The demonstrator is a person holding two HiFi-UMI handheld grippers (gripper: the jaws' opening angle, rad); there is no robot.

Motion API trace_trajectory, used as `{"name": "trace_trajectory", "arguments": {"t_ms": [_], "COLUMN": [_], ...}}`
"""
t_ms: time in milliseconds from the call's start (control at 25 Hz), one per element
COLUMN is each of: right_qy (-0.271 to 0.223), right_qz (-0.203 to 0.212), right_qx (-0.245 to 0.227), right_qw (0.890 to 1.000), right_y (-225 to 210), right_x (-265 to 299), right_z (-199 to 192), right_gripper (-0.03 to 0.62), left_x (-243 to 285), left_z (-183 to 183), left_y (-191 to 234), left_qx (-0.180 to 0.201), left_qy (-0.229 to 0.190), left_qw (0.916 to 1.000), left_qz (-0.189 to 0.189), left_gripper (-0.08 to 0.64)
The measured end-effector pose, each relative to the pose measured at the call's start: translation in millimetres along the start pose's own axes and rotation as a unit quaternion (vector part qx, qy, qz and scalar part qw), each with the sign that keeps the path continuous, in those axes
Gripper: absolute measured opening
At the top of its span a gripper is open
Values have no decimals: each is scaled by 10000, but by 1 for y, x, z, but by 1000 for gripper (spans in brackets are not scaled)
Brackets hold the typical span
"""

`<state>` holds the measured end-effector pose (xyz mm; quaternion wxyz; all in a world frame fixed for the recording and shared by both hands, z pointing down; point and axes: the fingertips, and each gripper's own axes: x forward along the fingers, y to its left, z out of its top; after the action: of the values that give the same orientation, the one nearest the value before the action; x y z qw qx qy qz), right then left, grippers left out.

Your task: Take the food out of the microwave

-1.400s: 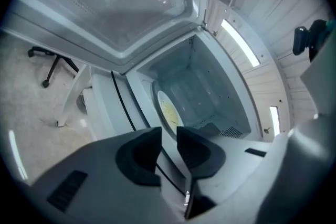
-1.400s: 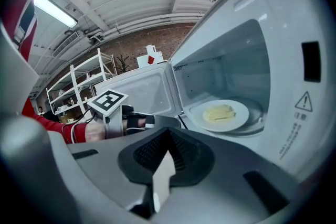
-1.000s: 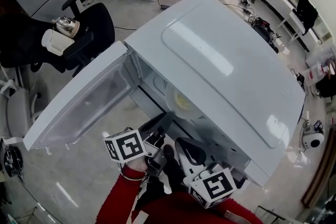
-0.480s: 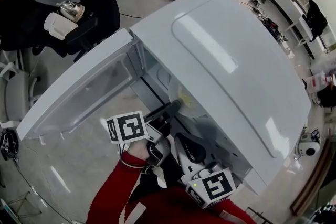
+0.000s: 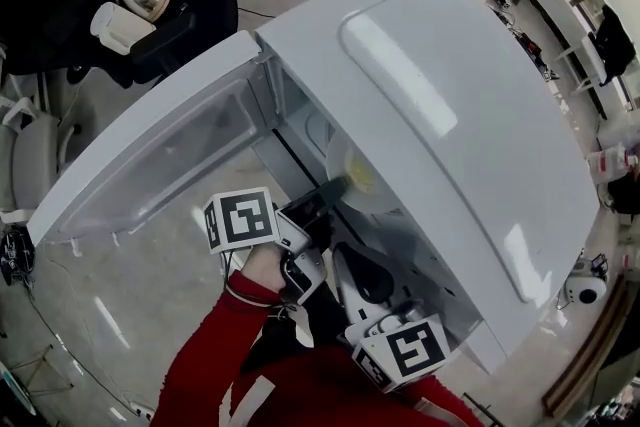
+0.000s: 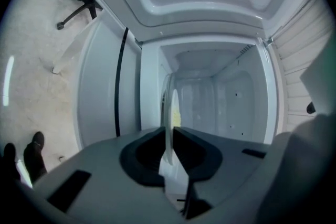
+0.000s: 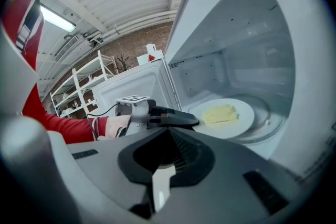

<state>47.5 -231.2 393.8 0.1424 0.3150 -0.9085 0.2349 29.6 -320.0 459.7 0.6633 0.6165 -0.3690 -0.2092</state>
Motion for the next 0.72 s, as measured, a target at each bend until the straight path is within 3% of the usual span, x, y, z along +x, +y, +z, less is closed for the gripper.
{"name": "trace_trajectory", "arguments": {"t_ms": [480,720], "right_qy": [-23,5], "right_qz": [38,96], "right_qx": [-92,-134], "right_qw": [9999,9999], "right_y": [3,5], "right_x": [-4,-7], "right_z": [1,-2], "right_gripper": [11,11], "left_x": [-4,-16], "left_z": [-8,-13], "left_y": [-4,-12], "left_qx": [-180,-194], "left_qy": [-73,-210], "left_qw": [9996,9983], "left_qz": [-181,-506], "left_gripper": [17,17]}}
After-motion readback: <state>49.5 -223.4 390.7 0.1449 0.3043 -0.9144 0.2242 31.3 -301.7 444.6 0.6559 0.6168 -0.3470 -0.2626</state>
